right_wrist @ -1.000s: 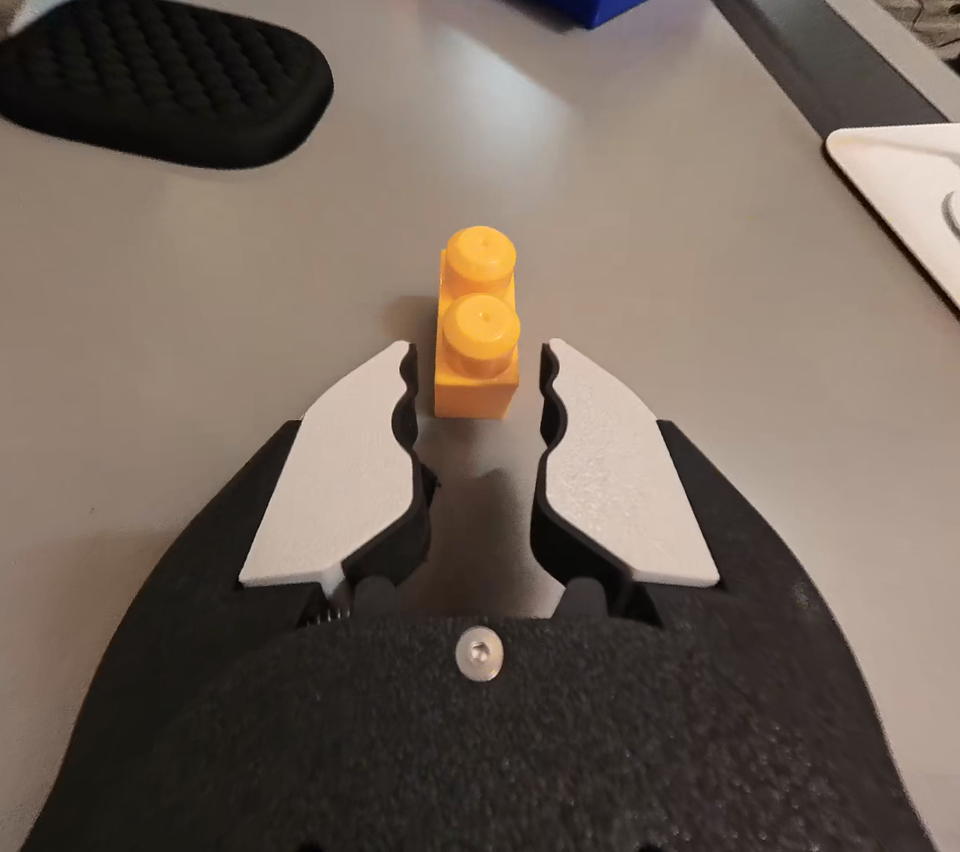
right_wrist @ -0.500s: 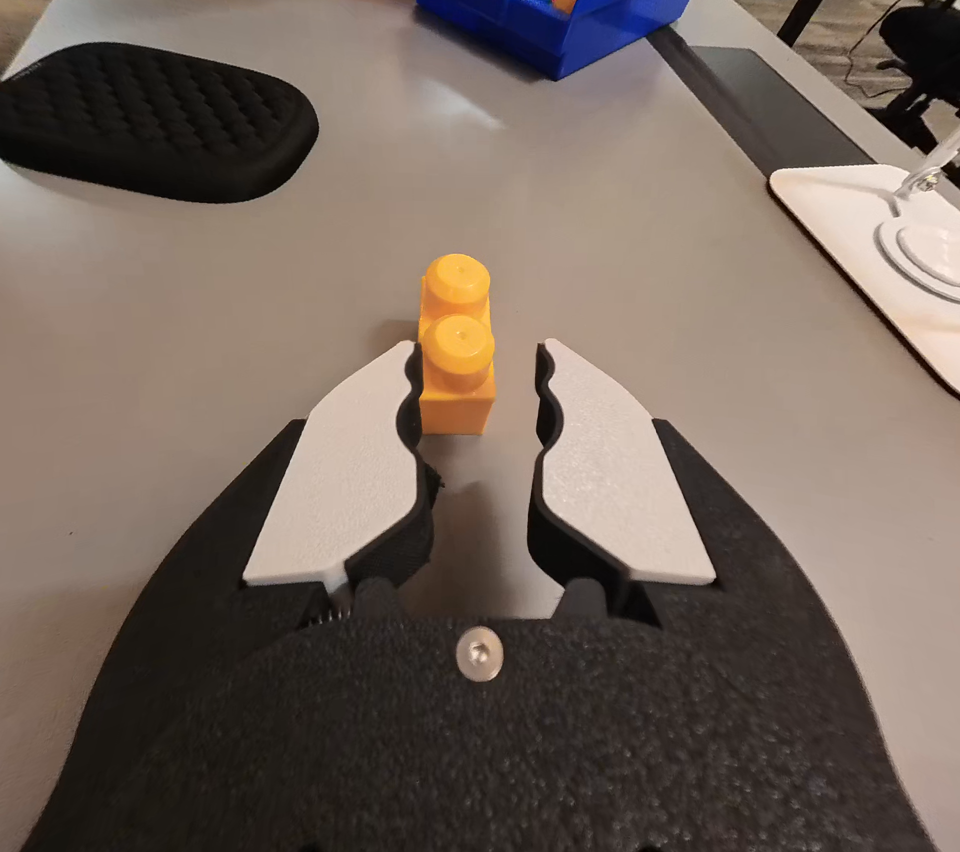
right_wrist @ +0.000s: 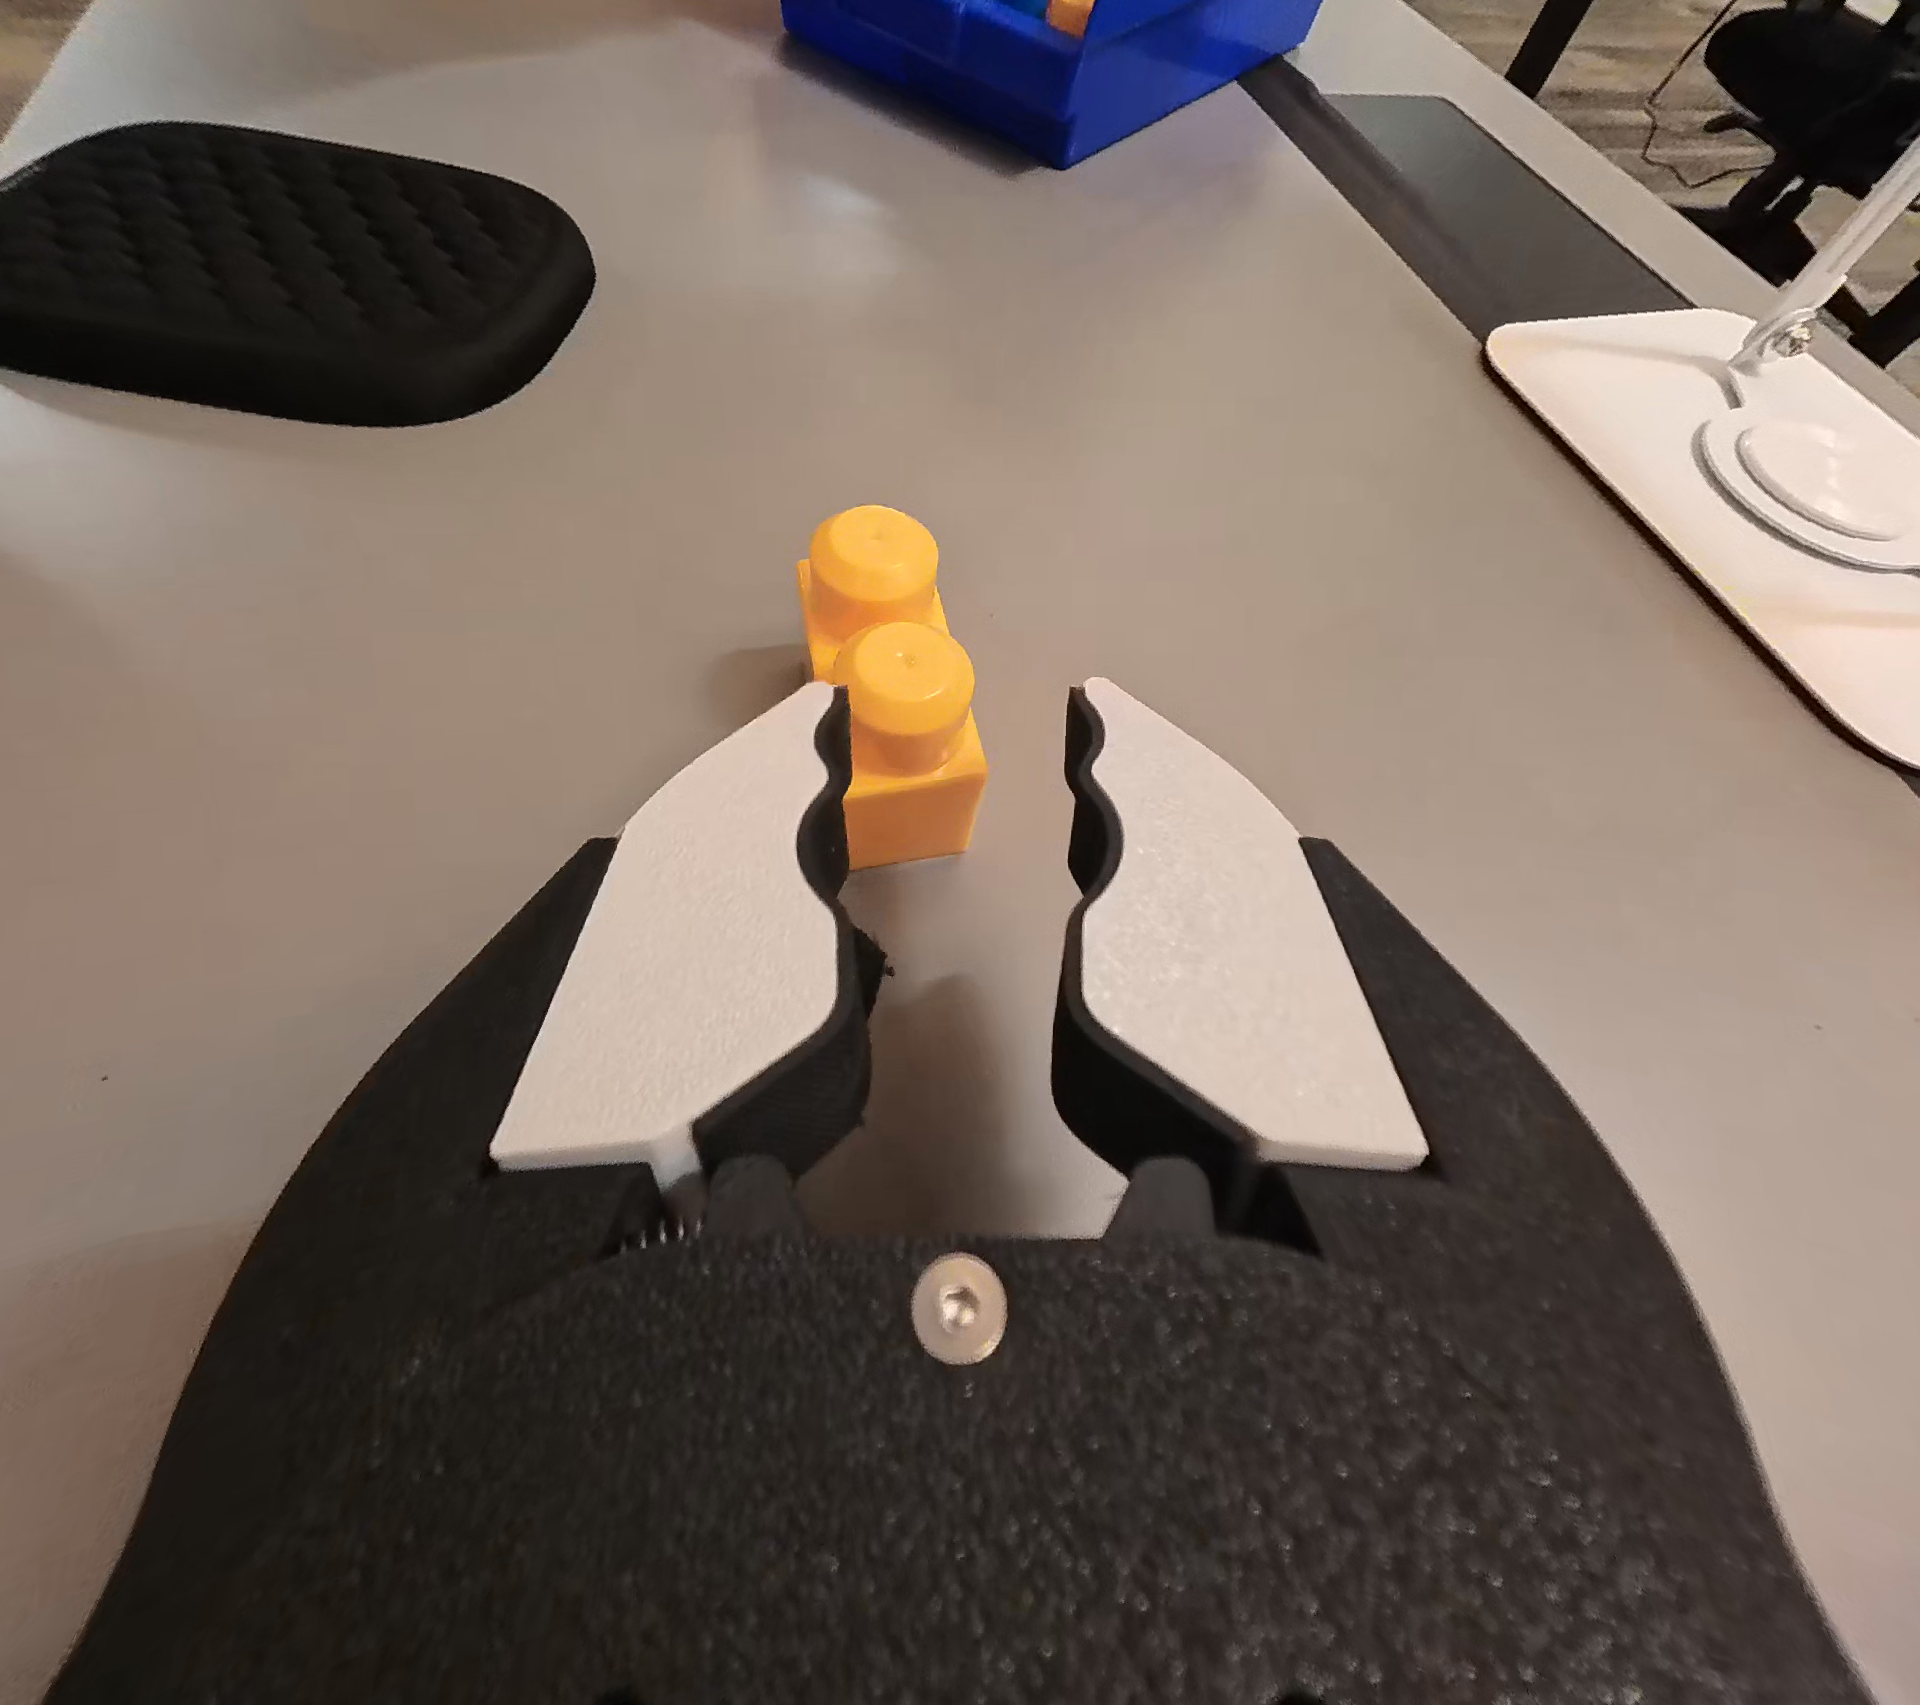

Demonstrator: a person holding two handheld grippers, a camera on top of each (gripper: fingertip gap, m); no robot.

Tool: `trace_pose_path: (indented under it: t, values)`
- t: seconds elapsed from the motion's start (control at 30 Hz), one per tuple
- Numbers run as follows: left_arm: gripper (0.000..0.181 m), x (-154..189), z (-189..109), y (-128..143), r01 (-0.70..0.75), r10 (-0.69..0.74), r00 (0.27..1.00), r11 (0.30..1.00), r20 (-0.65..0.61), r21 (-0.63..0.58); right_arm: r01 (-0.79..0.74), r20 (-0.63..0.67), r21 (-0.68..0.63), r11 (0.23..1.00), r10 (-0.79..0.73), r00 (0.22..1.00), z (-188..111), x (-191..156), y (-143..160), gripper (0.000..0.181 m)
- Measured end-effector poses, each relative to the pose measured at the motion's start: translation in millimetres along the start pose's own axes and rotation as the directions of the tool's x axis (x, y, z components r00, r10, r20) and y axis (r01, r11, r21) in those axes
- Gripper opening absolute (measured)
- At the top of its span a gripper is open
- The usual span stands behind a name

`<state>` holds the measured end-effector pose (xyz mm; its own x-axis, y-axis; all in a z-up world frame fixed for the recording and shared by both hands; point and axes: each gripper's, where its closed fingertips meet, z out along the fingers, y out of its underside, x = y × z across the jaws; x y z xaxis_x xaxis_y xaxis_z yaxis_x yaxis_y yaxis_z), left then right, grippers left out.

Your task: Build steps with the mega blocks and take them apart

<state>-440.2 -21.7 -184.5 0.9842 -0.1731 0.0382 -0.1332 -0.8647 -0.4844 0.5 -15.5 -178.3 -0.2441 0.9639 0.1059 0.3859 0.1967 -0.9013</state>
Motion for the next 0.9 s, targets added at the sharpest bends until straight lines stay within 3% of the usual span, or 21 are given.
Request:
trace_pose_path:
  t: [0.03, 0.2, 0.27, 0.37, 0.43, 0.57, 0.73, 0.9]
  values:
    - [0.042, 1.0, 0.0, 0.5, -0.003, 0.003, 1.000, 1.000, -0.007, -0.001, -0.001, -0.002, 0.003, 1.000, 0.001, 1.000, -0.3, 0.4, -0.4, 0.039]
    - [0.039, 0.0, 1.0, -2.3, -0.012, 0.012, 1.000, 1.000, -0.001, 0.016, -0.008, -0.009, 0.014, 1.000, 0.008, 1.000, -0.9, 2.0, -1.8, 0.038]
    - [0.023, -18.3, -0.9, -4.6, -0.024, 0.022, 0.992, 0.999, 0.122, 0.021, -0.009, -0.017, 0.016, 1.000, 0.009, 1.000, -1.1, 3.2, -2.1, 0.037]
    - [0.024, -52.1, -8.1, -3.9, -0.006, -0.003, 0.946, 1.000, 0.323, 0.025, -0.013, -0.024, 0.022, 1.000, 0.014, 1.000, -1.5, 4.7, -2.9, 0.037]
    - [0.026, -58.2, -14.8, -5.8, -0.005, -0.013, 0.931, 0.999, 0.365, 0.050, -0.014, -0.028, 0.023, 1.000, 0.014, 1.000, -2.0, 5.5, -3.1, 0.036]
    - [0.029, -33.4, -24.6, -2.4, -0.015, 0.003, 0.971, 0.999, 0.237, 0.051, -0.015, -0.029, 0.030, 0.999, 0.016, 0.999, -3.2, 6.0, -4.6, 0.036]
    - [0.038, 18.6, -26.7, 26.5, -0.063, 0.060, 0.997, 0.996, -0.047, -0.064, -0.009, -0.022, 0.025, 1.000, 0.009, 1.000, -2.1, 3.8, -4.3, 0.036]
    - [0.044, 29.3, -17.2, 43.7, -0.044, 0.027, 0.993, 0.989, -0.115, -0.142, -0.010, -0.021, 0.025, 1.000, 0.010, 1.000, -1.9, 3.4, -4.3, 0.036]
